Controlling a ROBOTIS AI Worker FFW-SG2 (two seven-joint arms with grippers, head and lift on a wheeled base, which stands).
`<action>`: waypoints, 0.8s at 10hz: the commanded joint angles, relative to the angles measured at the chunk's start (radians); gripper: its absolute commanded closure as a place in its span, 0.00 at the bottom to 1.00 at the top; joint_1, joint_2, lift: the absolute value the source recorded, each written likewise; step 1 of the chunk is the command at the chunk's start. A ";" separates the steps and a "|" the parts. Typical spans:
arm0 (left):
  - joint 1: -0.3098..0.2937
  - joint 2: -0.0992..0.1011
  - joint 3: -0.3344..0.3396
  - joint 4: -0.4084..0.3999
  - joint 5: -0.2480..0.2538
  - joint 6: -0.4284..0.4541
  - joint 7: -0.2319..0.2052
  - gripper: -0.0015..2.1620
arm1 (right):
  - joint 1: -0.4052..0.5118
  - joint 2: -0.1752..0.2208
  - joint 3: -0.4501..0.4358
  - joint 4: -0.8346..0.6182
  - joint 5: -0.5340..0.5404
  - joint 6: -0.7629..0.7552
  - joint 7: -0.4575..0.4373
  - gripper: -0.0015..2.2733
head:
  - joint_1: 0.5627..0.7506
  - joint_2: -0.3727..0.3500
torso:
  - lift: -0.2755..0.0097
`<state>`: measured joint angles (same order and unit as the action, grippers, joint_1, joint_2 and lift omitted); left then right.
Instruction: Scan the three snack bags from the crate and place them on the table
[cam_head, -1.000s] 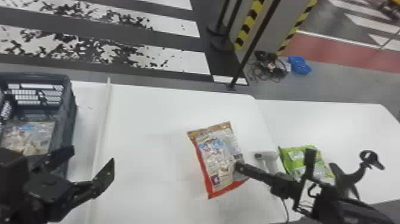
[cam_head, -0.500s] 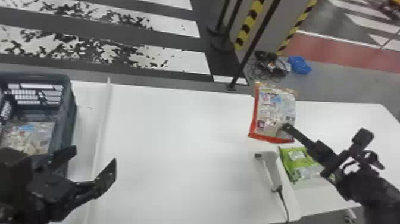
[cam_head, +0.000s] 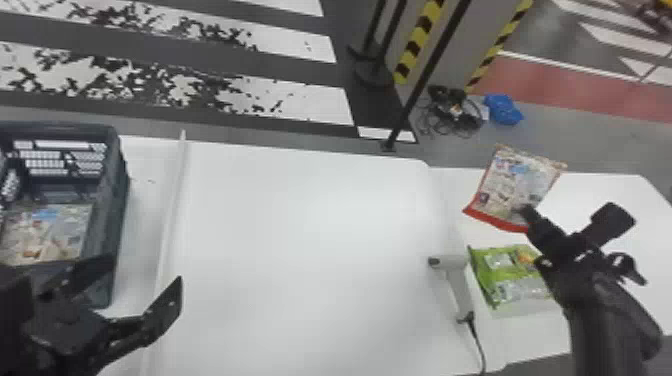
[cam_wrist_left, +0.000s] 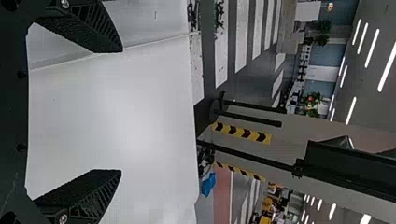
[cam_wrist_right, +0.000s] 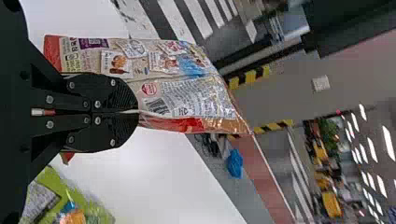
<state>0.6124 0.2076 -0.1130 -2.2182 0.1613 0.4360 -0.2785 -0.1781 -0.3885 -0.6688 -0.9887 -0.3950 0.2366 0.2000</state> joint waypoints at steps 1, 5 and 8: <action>0.007 0.003 0.010 0.006 0.009 -0.007 -0.007 0.03 | -0.049 0.002 0.060 0.119 0.051 -0.173 -0.123 0.97 | 0.70 0.03 | 0.84; 0.027 0.006 0.026 -0.005 0.021 -0.032 -0.031 0.03 | -0.132 -0.012 0.141 0.265 0.090 -0.170 -0.412 0.97 | 0.70 0.03 | 0.84; 0.026 0.007 0.021 -0.005 0.027 -0.053 -0.048 0.03 | -0.112 0.003 0.224 0.269 0.084 -0.069 -0.467 0.88 | 0.70 0.03 | 0.84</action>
<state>0.6391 0.2136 -0.0918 -2.2227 0.1863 0.3856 -0.3263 -0.2951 -0.3879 -0.4622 -0.7202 -0.3123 0.1649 -0.2676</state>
